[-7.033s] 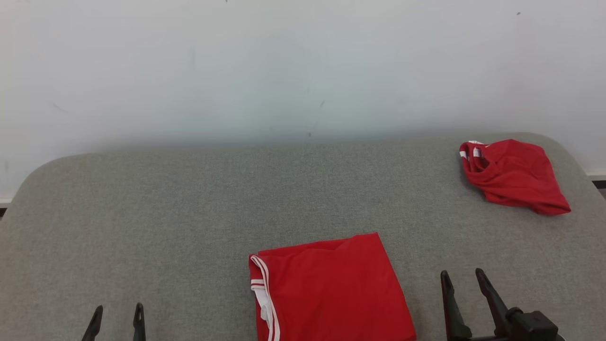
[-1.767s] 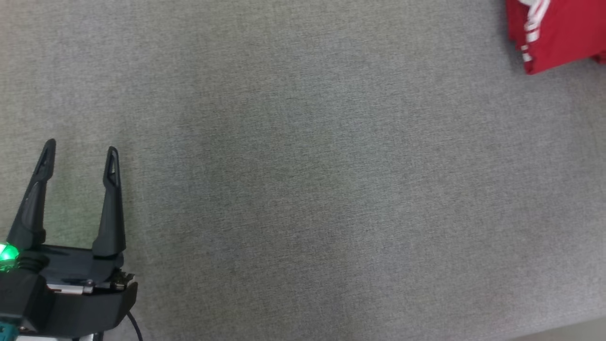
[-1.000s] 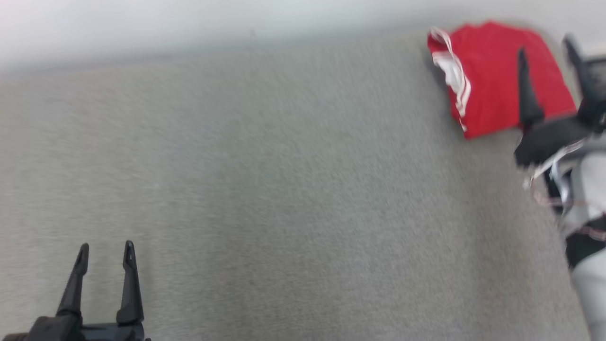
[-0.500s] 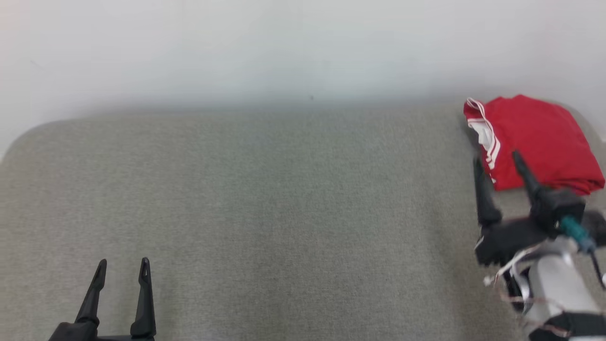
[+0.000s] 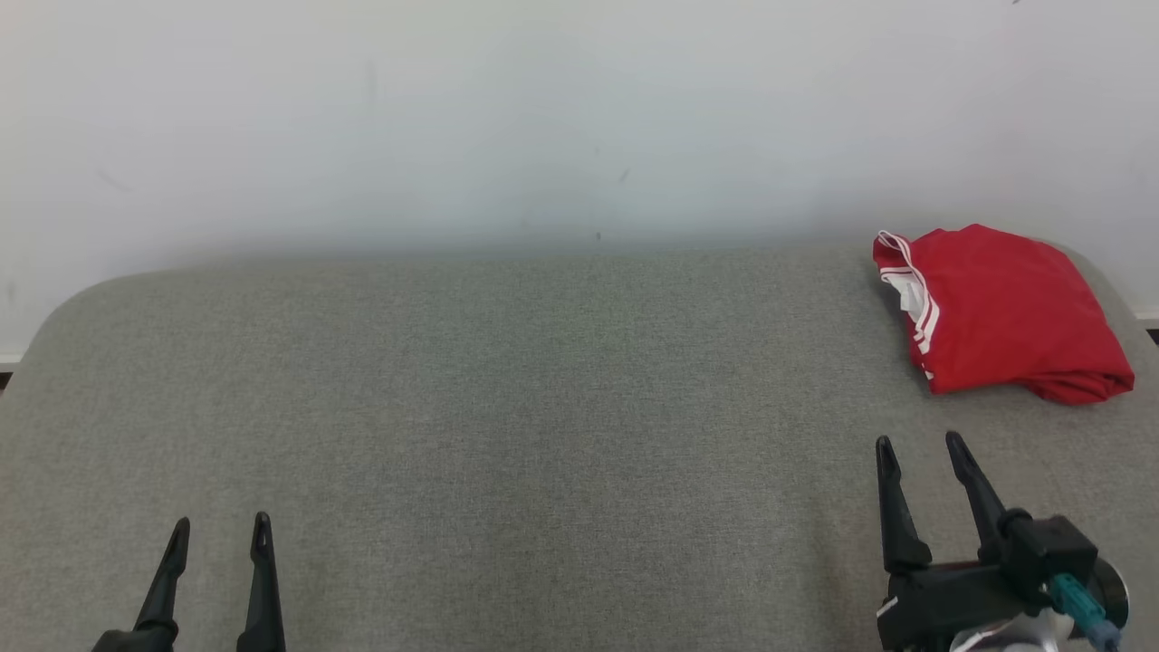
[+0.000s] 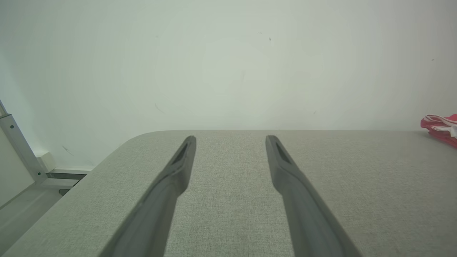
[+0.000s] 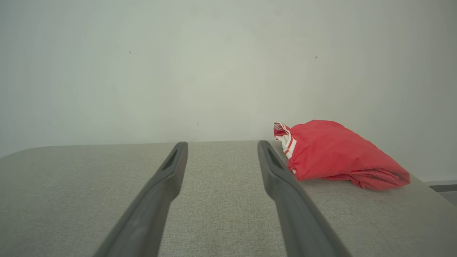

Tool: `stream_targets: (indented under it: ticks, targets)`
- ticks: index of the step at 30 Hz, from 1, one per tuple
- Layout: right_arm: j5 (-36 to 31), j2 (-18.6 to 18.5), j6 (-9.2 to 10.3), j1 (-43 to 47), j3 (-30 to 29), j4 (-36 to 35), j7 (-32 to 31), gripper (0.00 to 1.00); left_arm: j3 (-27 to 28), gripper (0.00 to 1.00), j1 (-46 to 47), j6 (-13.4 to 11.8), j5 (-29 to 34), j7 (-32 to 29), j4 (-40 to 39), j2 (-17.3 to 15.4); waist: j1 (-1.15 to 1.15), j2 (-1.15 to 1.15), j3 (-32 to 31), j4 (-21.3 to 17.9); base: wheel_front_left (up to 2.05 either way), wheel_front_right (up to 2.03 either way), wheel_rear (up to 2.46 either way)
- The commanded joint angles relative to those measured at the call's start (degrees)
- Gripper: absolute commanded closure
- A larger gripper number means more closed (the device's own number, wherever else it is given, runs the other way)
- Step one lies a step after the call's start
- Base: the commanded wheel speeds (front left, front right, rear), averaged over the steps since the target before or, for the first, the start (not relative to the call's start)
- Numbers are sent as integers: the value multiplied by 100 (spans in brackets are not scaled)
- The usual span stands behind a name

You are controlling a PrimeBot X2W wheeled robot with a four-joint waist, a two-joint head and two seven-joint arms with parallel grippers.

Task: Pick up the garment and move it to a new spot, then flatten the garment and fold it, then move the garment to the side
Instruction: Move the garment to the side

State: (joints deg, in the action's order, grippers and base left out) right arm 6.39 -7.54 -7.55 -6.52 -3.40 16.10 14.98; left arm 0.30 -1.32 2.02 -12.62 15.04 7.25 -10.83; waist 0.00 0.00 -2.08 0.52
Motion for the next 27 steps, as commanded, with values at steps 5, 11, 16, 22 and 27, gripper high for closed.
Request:
stream_targets:
  ticks: [5,11,16,22,27]
  targets:
    - [-89,213,17,453,-76,-292,24,0,84,0,-153,-34,36,16,53,28,0,0,-27,-56,0,0,0]
    - [-244,324,17,609,-105,-339,24,0,140,0,-254,0,24,16,88,82,0,0,-30,-86,0,0,0]
    - [-265,397,17,654,-66,-347,24,0,156,0,-262,62,91,17,124,113,0,0,-61,-82,0,0,0]
    - [-282,438,17,655,-7,-286,25,0,151,0,-276,44,200,17,195,88,0,0,-108,-46,0,0,0]
    - [-276,455,17,647,-29,-251,25,0,154,0,-265,33,214,17,254,85,0,0,-150,-9,0,0,0]
